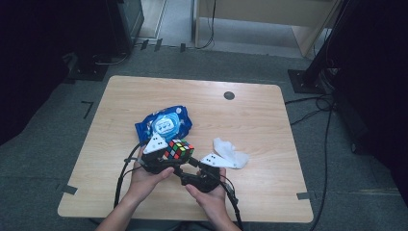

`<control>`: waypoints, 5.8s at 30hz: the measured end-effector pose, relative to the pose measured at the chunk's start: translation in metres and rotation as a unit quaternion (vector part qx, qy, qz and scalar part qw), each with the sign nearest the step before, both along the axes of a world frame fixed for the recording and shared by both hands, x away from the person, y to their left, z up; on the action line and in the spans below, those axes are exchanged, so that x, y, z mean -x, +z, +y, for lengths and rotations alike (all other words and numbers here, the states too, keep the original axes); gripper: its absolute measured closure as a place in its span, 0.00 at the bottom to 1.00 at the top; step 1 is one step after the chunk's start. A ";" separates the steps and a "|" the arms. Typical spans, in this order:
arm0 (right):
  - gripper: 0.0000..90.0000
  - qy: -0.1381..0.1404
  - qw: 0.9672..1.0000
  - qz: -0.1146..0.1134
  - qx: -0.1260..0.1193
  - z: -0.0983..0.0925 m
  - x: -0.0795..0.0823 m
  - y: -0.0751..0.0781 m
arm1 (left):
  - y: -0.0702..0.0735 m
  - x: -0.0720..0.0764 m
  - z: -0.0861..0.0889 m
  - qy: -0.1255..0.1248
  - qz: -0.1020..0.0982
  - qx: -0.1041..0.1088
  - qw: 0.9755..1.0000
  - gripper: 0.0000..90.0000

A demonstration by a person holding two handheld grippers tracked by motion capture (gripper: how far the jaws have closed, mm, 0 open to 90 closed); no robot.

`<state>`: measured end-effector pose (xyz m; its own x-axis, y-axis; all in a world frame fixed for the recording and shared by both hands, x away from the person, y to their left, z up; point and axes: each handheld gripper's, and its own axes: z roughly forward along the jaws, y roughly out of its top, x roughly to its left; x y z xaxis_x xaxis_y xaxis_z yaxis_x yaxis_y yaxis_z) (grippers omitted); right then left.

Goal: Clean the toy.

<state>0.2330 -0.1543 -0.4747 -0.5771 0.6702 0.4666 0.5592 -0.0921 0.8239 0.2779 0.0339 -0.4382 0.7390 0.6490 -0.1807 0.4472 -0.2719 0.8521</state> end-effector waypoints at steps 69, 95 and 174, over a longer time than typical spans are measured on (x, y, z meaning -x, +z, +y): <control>1.00 -0.005 0.994 -0.078 0.082 -0.037 -0.009 -0.006 | -0.002 0.000 0.000 -0.069 0.011 -0.019 0.997 0.37; 0.72 -0.166 0.961 0.013 0.219 -0.111 -0.043 -0.018 | -0.003 0.000 0.002 -0.062 -0.013 -0.042 0.997 0.37; 0.99 -0.041 0.992 -0.074 0.090 -0.053 -0.004 0.035 | -0.022 0.009 -0.018 -0.076 -0.056 -0.107 0.990 0.37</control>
<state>0.2369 -0.2076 -0.4400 -0.5701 0.7828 0.2494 0.4268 0.0228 0.9041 0.2691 0.0157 -0.4600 0.8386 0.5434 0.0377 0.2928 -0.5081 0.8100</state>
